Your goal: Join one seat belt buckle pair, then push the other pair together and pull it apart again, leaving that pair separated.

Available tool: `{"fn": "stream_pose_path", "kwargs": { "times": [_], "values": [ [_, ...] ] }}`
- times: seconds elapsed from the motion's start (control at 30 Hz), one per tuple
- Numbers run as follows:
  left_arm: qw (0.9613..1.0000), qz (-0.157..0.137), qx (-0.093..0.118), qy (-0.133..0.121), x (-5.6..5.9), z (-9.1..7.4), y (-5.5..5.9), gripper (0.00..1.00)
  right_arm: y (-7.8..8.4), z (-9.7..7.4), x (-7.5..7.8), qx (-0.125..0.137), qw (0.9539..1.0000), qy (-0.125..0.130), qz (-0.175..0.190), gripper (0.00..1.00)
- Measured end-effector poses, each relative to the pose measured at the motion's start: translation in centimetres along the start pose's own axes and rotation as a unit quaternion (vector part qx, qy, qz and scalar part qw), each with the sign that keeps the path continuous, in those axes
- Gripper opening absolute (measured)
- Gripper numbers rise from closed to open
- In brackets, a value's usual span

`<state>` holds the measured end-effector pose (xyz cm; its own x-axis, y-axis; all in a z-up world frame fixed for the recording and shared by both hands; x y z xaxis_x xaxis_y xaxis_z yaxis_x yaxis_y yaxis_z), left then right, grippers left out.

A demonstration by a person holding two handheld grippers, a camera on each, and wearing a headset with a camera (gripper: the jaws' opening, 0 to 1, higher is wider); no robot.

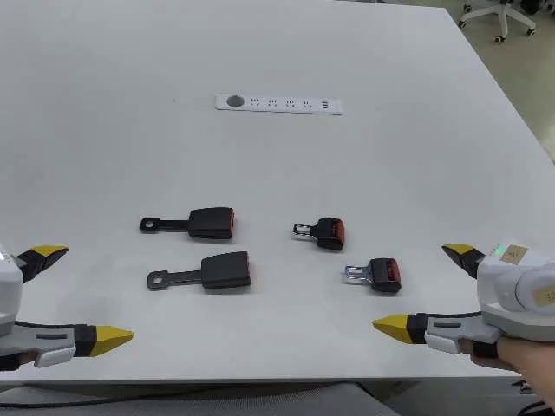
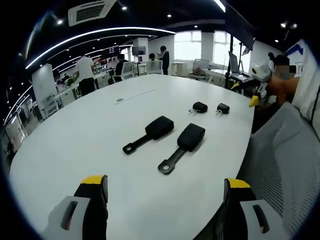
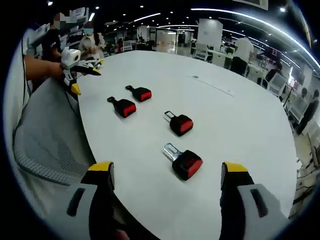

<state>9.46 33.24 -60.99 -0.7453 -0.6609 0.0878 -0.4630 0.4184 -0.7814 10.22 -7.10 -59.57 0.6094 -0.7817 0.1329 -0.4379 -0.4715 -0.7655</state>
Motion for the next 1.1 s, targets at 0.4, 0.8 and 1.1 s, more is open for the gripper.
{"fn": "stream_pose_path", "kwargs": {
  "times": [0.4, 0.8, 1.1],
  "values": [
    [1.0000, 0.000, -0.001, -0.004, 0.21, -0.06, -0.24, 1.00, -0.24, 0.00, -0.17, -0.002, 1.0000, -0.003, -0.008, 0.98],
    [1.0000, -0.003, 0.000, -0.007, 0.07, -0.13, -0.21, 1.00, -0.44, 0.15, -0.41, 0.000, 0.9999, -0.006, -0.010, 0.97],
    [0.9999, -0.012, 0.007, -0.009, 0.18, -0.26, -0.50, 1.00, -0.29, 0.09, -0.13, -0.001, 1.0000, -0.001, -0.006, 0.96]
  ]
}}
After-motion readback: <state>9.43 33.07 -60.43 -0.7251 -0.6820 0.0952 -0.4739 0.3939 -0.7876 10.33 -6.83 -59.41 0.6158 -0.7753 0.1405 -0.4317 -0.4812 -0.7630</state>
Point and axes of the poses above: the centre of the closed fingertips' face, and the gripper's own axes: z roughly forward along the fingers, x roughly to its right, y roughly out of its underside, the point moved 1 cm from there along -z, roughly backward along the fingers, and after that the axes turned 8 degrees about y, right-handed, at the moved point
